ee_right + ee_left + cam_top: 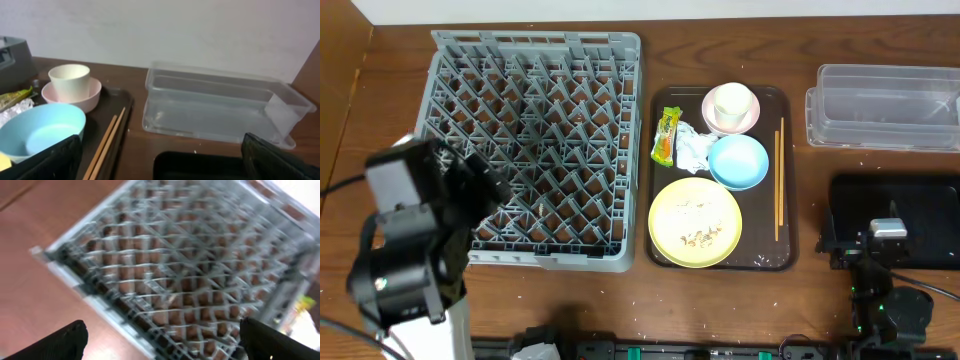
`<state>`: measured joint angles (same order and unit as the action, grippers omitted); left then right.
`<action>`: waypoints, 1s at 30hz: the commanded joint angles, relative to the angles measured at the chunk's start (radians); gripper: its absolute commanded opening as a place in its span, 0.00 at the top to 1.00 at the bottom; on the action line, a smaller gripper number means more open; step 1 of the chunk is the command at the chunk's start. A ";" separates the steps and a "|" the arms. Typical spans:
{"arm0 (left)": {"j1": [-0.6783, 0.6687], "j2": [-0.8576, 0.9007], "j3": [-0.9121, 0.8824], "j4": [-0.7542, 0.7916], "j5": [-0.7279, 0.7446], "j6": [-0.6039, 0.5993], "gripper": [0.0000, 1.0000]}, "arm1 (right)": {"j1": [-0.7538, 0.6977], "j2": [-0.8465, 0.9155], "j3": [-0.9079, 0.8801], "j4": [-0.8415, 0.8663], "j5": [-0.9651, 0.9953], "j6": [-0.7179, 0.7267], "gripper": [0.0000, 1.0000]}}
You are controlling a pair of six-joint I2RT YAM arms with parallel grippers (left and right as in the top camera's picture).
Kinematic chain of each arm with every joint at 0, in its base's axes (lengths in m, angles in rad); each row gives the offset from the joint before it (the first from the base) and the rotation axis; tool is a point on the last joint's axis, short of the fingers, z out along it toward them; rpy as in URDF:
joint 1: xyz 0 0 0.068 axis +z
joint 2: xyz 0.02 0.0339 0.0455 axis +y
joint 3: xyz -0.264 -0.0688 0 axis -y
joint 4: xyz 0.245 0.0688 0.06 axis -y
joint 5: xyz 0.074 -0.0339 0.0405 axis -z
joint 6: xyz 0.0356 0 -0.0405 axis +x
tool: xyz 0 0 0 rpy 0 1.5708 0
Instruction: Sort waste into correct bins and load items into the dishwasher
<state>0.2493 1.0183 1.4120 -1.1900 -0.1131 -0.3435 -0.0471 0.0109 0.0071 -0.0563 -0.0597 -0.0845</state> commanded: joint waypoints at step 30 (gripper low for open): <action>0.095 -0.024 0.019 -0.090 -0.033 -0.014 0.02 | 0.008 0.797 1.061 -0.171 -0.727 0.336 0.01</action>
<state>0.3389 0.9928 1.4162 -1.2778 -0.1352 -0.3447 -0.0471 0.5869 0.8455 -0.0143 -0.6079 0.5289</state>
